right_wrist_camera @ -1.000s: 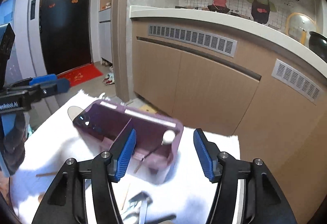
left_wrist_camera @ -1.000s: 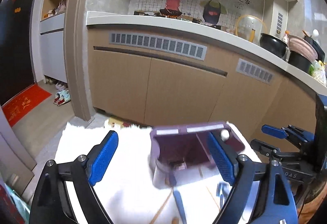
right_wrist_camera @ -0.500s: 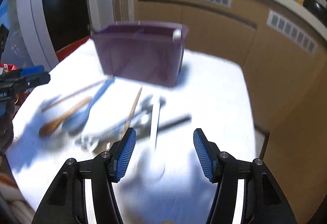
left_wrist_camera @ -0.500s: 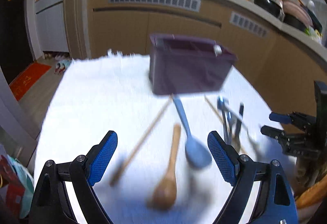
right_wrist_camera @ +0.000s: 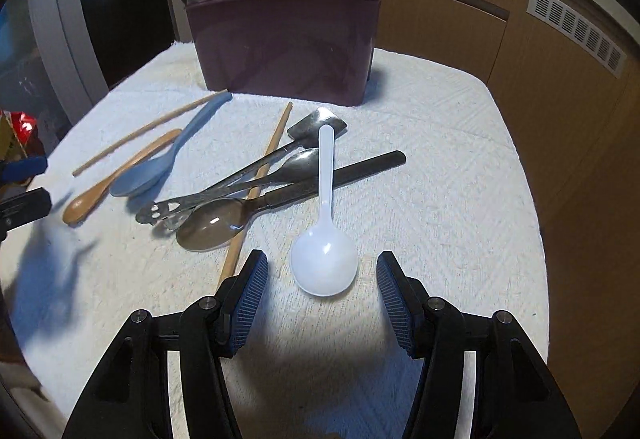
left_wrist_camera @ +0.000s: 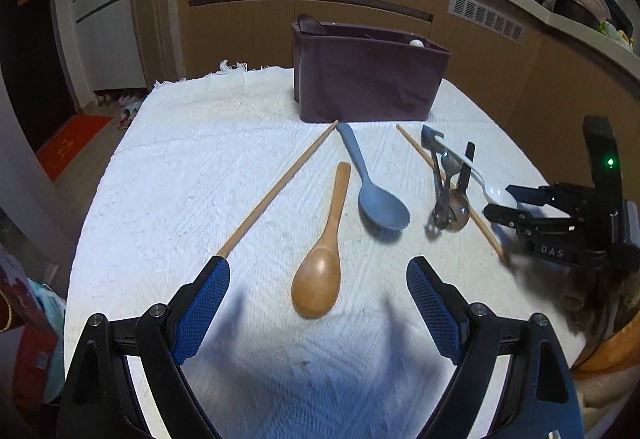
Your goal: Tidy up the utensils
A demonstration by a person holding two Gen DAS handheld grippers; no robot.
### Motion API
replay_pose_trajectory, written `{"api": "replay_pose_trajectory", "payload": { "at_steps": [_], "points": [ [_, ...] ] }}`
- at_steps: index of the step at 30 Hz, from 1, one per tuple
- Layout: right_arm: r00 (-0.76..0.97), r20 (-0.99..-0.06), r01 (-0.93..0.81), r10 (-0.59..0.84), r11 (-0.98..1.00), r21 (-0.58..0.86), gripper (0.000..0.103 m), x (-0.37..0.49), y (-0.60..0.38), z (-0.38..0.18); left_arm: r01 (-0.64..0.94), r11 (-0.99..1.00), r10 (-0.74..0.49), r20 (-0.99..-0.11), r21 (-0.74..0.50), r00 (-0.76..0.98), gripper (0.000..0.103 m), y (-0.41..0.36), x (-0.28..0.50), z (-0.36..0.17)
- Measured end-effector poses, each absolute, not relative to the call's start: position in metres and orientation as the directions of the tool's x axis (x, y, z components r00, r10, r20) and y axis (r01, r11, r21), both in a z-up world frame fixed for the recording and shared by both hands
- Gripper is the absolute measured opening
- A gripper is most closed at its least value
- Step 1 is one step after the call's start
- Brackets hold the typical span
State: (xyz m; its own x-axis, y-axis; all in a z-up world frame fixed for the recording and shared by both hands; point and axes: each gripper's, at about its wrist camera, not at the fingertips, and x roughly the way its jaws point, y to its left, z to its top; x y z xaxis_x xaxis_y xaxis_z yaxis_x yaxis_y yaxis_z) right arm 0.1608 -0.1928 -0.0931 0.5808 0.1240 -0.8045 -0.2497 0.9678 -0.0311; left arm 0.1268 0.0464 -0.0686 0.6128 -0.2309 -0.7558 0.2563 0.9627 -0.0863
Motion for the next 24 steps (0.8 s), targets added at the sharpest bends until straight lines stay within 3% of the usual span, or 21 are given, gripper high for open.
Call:
{"api": "replay_pose_trajectory", "payload": {
  "at_steps": [3, 13, 19, 21, 24],
  "points": [
    [0.591, -0.798, -0.257, 0.115, 0.965, -0.051, 0.035, 0.159, -0.189, -0.090, 0.244, 0.965, -0.230, -0.768, -0.099, 0.598, 0.088, 0.051, 0.126, -0.074],
    [0.687, -0.713, -0.212, 0.139, 0.977, -0.013, 0.035, 0.139, -0.207, -0.040, 0.260, 0.956, -0.264, -0.776, -0.134, 0.573, 0.087, 0.048, 0.114, -0.086],
    [0.698, -0.703, -0.213, 0.137, 0.977, -0.021, 0.035, 0.127, -0.207, -0.031, 0.226, 0.962, -0.260, -0.761, -0.152, 0.595, 0.074, 0.056, 0.115, -0.086],
    [0.685, -0.715, -0.218, 0.142, 0.976, -0.015, 0.035, 0.125, -0.206, -0.037, 0.216, 0.966, -0.244, -0.780, -0.143, 0.577, 0.062, 0.056, 0.119, -0.093],
    [0.665, -0.731, -0.224, 0.152, 0.975, -0.001, 0.035, 0.123, -0.207, -0.047, 0.208, 0.965, -0.250, -0.797, -0.159, 0.550, 0.060, 0.055, 0.128, -0.099]
  ]
}}
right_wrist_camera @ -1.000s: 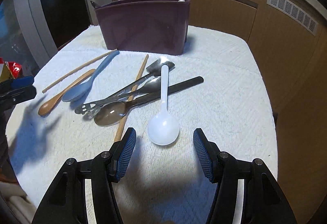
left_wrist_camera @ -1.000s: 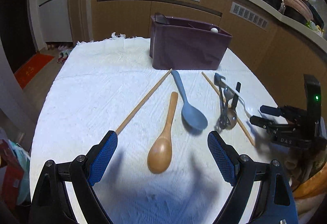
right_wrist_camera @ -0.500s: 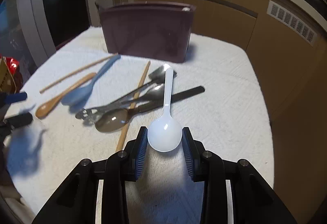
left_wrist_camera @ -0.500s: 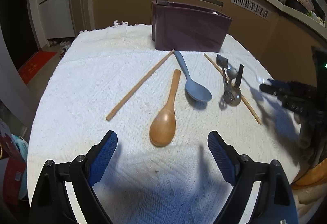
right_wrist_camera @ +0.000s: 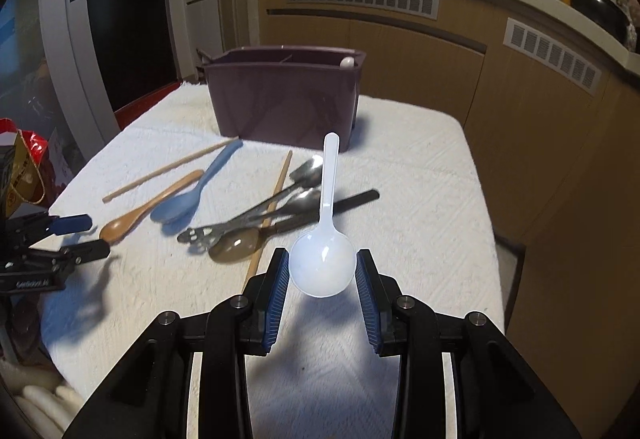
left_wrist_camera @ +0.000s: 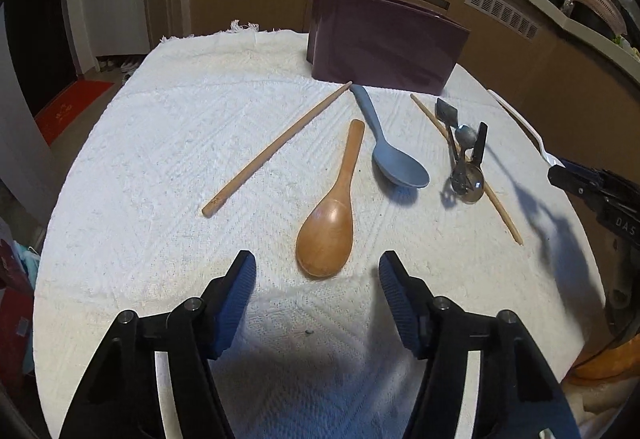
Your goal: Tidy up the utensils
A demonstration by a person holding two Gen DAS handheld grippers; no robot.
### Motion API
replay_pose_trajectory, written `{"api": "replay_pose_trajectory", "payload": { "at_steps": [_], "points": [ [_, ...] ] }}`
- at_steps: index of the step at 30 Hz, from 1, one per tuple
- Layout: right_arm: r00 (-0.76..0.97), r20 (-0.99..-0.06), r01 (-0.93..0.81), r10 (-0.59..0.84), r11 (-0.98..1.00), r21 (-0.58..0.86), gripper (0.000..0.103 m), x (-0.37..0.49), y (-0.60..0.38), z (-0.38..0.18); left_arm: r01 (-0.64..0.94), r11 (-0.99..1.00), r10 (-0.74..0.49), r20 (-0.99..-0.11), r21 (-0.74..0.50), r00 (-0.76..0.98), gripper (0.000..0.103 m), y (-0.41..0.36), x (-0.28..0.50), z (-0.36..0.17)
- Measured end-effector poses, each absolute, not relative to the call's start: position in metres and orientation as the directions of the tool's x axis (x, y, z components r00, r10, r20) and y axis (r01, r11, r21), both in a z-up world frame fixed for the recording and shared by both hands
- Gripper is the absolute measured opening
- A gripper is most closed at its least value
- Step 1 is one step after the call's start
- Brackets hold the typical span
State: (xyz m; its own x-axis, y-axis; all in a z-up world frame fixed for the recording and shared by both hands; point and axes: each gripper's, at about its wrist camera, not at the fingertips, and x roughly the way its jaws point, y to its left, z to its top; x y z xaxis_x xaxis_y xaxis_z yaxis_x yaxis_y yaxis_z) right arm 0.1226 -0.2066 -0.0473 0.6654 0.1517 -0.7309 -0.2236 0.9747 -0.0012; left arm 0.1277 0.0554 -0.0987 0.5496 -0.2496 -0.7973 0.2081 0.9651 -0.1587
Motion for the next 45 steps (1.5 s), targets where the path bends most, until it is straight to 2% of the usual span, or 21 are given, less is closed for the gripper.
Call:
{"api": "replay_pose_trajectory", "payload": {
  "at_steps": [10, 11, 13, 14, 15, 18, 29, 31, 33, 38, 41, 43, 45],
  "points": [
    [0.644, -0.747, -0.213, 0.168, 0.976, 0.036, 0.035, 0.122, -0.214, -0.058, 0.230, 0.973, -0.149, -0.821, -0.022, 0.552, 0.060, 0.029, 0.140, -0.108],
    [0.641, -0.749, -0.213, 0.171, 0.976, 0.041, 0.035, 0.122, -0.214, -0.060, 0.230, 0.973, -0.148, -0.820, -0.021, 0.553, 0.058, 0.028, 0.141, -0.108],
    [0.634, -0.754, -0.211, 0.174, 0.976, 0.048, 0.035, 0.123, -0.214, -0.062, 0.222, 0.975, -0.146, -0.814, -0.021, 0.563, 0.043, 0.027, 0.144, -0.106],
    [0.630, -0.757, -0.210, 0.174, 0.976, 0.051, 0.035, 0.123, -0.214, -0.063, 0.223, 0.975, -0.149, -0.812, -0.024, 0.565, 0.031, 0.026, 0.144, -0.105],
    [0.628, -0.758, -0.209, 0.176, 0.976, 0.053, 0.035, 0.124, -0.215, -0.064, 0.222, 0.975, -0.146, -0.809, -0.020, 0.570, 0.028, 0.026, 0.144, -0.104],
    [0.631, -0.756, -0.205, 0.174, 0.977, 0.054, 0.035, 0.122, -0.215, -0.063, 0.224, 0.974, -0.157, -0.788, -0.025, 0.596, 0.028, 0.028, 0.139, -0.096],
    [0.654, -0.738, -0.192, 0.168, 0.980, 0.053, 0.035, 0.110, -0.219, -0.054, 0.216, 0.976, -0.158, -0.620, 0.019, 0.769, 0.026, 0.037, 0.109, -0.031],
    [0.658, -0.733, -0.193, 0.174, 0.979, 0.058, 0.035, 0.108, -0.220, -0.050, 0.219, 0.976, -0.166, -0.606, 0.013, 0.778, 0.024, 0.037, 0.109, -0.026],
    [0.656, -0.731, -0.199, 0.189, 0.977, 0.075, 0.035, 0.107, -0.222, -0.047, 0.226, 0.974, -0.180, -0.598, 0.002, 0.781, 0.015, 0.037, 0.111, -0.022],
    [0.637, -0.743, -0.217, 0.208, 0.972, 0.086, 0.035, 0.103, -0.223, -0.043, 0.234, 0.972, -0.192, -0.590, -0.004, 0.784, 0.011, 0.035, 0.115, -0.019],
    [0.625, -0.756, -0.213, 0.194, 0.974, 0.074, 0.035, 0.102, -0.224, -0.047, 0.243, 0.970, -0.198, -0.618, -0.011, 0.761, 0.011, 0.039, 0.119, -0.026],
    [0.615, -0.768, -0.207, 0.180, 0.976, 0.063, 0.035, 0.102, -0.224, -0.053, 0.294, 0.956, -0.234, -0.654, -0.019, 0.719, 0.015, 0.043, 0.117, -0.032],
    [0.604, -0.779, -0.204, 0.170, 0.977, 0.055, 0.035, 0.103, -0.223, -0.059, 0.362, 0.932, -0.264, -0.691, -0.004, 0.673, 0.031, 0.046, 0.107, -0.040]
  ]
}}
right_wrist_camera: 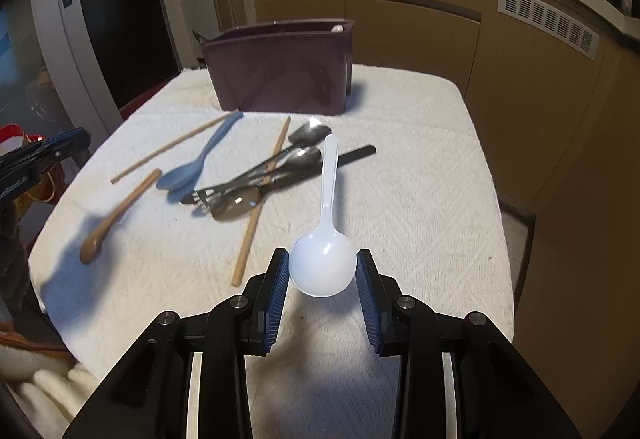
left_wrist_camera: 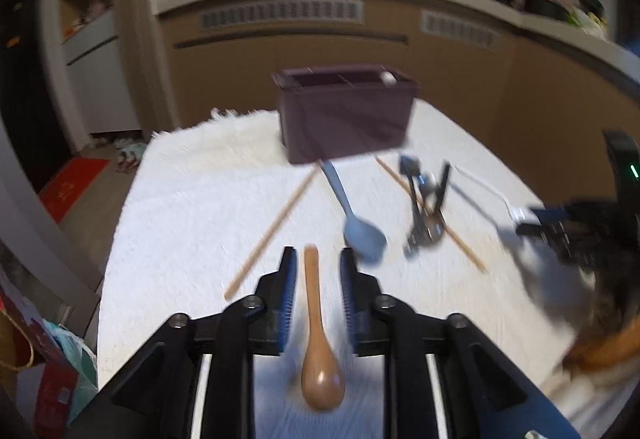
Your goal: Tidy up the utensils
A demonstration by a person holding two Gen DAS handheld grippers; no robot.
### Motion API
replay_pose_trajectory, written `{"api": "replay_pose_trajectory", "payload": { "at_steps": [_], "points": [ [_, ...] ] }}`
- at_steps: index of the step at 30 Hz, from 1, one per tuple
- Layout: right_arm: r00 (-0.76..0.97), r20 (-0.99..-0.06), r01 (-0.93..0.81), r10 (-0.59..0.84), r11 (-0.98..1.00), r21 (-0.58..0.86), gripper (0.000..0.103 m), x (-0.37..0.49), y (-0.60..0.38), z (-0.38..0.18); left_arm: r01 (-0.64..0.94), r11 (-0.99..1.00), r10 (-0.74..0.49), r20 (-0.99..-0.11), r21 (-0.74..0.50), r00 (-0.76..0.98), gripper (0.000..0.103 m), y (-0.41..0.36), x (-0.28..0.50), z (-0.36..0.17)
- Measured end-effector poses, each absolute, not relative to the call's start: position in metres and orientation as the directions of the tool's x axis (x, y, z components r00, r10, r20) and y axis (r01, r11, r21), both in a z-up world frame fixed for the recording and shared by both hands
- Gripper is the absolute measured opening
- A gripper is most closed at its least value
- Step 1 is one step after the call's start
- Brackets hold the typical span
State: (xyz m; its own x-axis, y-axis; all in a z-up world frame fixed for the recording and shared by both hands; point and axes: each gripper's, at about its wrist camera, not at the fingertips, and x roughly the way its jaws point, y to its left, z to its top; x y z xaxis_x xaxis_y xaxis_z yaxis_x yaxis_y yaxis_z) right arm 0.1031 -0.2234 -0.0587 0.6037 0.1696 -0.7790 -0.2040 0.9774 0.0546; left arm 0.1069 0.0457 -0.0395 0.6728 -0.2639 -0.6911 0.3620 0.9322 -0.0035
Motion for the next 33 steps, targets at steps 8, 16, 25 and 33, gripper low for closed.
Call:
{"api": "replay_pose_trajectory", "payload": {
  "at_steps": [8, 16, 25, 33],
  "points": [
    [0.577, -0.800, -0.202, 0.162, 0.978, 0.052, 0.035, 0.114, -0.213, -0.076, 0.274, 0.951, -0.300, -0.656, -0.146, 0.692, 0.077, 0.012, 0.129, -0.061],
    [0.587, -0.791, -0.187, 0.170, 0.980, 0.072, 0.035, 0.108, -0.219, -0.078, 0.185, 0.980, -0.173, -0.753, -0.070, 0.635, 0.065, -0.023, 0.172, -0.097],
    [0.569, -0.800, -0.191, 0.190, 0.977, 0.096, 0.035, 0.110, -0.222, -0.088, 0.164, 0.984, -0.157, -0.779, -0.071, 0.606, 0.031, -0.021, 0.186, -0.106],
    [0.574, -0.797, -0.187, 0.185, 0.978, 0.092, 0.036, 0.108, -0.221, -0.087, 0.174, 0.984, -0.149, -0.634, -0.023, 0.758, 0.030, 0.004, 0.142, -0.048]
  ]
}}
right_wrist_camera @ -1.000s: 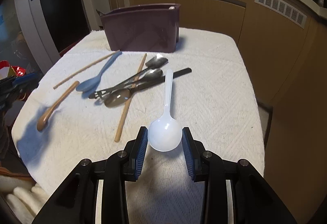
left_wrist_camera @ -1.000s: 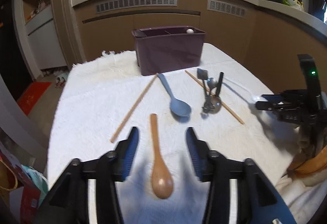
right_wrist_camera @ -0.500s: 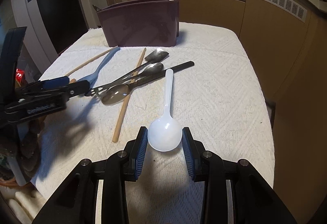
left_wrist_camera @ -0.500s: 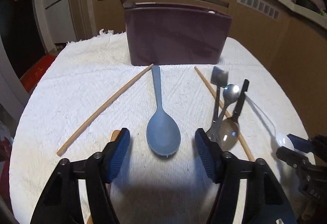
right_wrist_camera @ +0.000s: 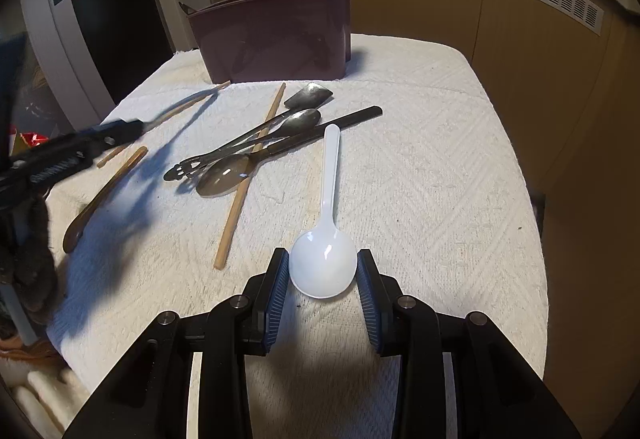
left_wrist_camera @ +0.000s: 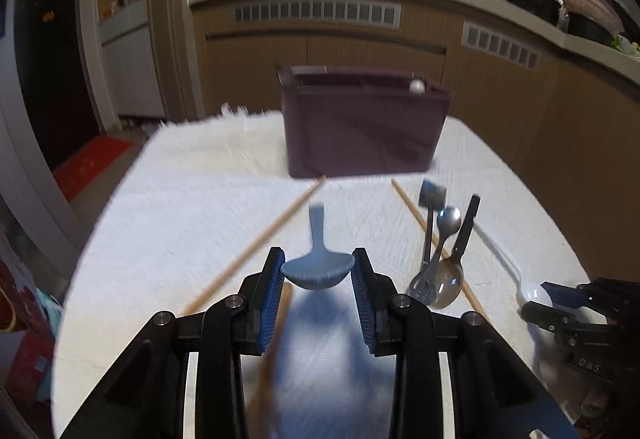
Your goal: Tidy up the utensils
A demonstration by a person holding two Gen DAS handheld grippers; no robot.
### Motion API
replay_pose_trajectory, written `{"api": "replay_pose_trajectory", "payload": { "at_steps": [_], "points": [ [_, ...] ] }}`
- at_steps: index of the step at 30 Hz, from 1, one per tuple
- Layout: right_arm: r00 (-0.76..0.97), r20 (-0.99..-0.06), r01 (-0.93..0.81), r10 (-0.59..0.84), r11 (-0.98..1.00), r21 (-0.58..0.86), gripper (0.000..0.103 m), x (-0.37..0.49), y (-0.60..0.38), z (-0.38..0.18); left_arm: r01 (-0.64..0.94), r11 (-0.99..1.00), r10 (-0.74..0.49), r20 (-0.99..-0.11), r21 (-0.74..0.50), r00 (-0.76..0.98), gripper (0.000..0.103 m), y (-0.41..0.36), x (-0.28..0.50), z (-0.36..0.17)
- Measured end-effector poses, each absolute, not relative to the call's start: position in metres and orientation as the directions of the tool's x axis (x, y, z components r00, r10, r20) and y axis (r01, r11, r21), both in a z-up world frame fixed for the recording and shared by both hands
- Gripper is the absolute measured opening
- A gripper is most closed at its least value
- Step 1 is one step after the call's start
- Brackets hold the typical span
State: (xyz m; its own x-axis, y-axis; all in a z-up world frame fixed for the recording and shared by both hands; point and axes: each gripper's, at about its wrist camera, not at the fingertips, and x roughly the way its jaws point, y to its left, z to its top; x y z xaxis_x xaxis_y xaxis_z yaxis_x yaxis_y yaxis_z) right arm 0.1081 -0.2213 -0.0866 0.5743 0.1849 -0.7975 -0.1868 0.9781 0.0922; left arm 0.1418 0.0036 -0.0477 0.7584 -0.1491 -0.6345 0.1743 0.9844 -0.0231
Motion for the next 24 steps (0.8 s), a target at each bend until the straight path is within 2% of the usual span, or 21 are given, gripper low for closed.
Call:
{"api": "replay_pose_trajectory", "payload": {
  "at_steps": [7, 16, 24],
  "points": [
    [0.606, -0.777, -0.181, 0.172, 0.981, 0.076, 0.035, 0.100, -0.221, -0.075, 0.182, 0.983, -0.164, -0.535, -0.019, 0.829, 0.029, 0.020, 0.113, -0.008],
    [0.641, -0.748, -0.184, 0.174, 0.980, 0.071, 0.035, 0.087, -0.228, -0.047, 0.232, 0.969, -0.239, -0.560, -0.084, 0.794, 0.026, 0.022, 0.106, -0.004],
    [0.593, -0.787, -0.206, 0.170, 0.977, 0.055, 0.035, 0.081, -0.223, -0.027, 0.263, 0.955, -0.294, -0.543, -0.135, 0.787, 0.025, 0.032, 0.099, -0.005]
  ]
}}
